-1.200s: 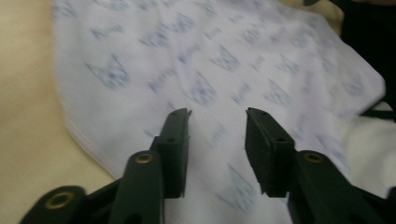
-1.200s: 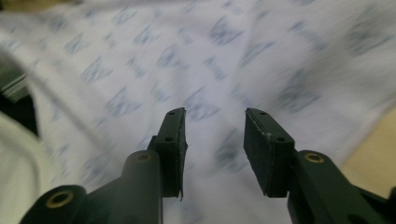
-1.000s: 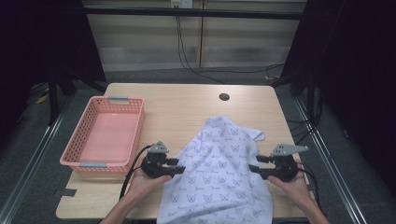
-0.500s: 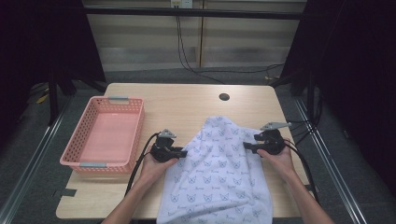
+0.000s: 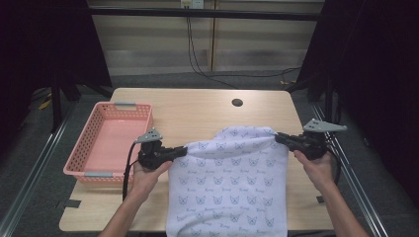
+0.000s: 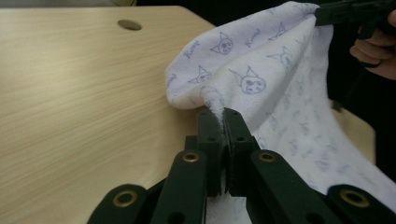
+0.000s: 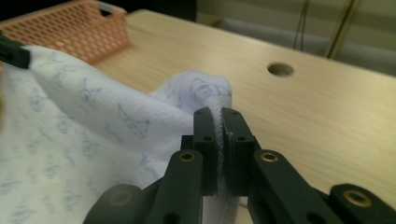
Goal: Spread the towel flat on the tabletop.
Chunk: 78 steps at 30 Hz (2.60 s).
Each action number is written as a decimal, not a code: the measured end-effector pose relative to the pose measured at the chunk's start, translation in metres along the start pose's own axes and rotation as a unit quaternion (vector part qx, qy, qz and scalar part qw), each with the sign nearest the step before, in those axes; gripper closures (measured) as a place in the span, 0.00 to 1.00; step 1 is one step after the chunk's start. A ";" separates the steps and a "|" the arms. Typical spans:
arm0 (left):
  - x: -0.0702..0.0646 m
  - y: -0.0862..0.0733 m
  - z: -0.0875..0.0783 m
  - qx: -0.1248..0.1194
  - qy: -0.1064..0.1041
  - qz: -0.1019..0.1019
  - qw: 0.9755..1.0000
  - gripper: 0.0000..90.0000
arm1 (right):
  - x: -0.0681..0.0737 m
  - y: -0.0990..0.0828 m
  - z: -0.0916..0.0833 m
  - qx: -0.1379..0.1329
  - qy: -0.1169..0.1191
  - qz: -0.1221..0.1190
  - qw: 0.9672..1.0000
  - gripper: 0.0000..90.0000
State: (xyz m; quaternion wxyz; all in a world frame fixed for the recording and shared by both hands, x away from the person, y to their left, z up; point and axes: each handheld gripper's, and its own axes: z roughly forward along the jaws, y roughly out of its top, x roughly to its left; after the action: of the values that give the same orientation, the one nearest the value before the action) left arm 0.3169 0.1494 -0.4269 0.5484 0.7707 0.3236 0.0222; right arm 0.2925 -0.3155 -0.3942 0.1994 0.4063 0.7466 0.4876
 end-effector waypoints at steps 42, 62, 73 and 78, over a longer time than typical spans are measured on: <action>-0.009 -0.042 0.094 0.177 -0.031 0.032 0.983 0.95 | 0.047 -0.062 0.102 0.174 0.120 -0.010 0.977 0.88; -0.023 0.051 0.016 -0.037 -0.007 0.064 0.997 0.96 | -0.001 0.056 0.019 -0.036 0.010 0.000 0.999 0.96; -0.078 -0.003 0.001 0.057 -0.086 0.126 0.987 0.94 | 0.039 0.048 0.001 -0.050 0.066 -0.037 0.996 0.96; -0.081 -0.047 0.007 0.127 -0.137 0.108 0.976 0.79 | 0.075 -0.006 -0.006 0.013 0.120 -0.056 0.991 0.96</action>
State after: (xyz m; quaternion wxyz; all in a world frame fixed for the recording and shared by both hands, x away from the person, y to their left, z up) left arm 0.2334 0.1097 -0.4445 0.4796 0.8602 0.1604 -0.0653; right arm 0.2419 -0.2600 -0.3895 0.1305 0.3046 0.7930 0.5112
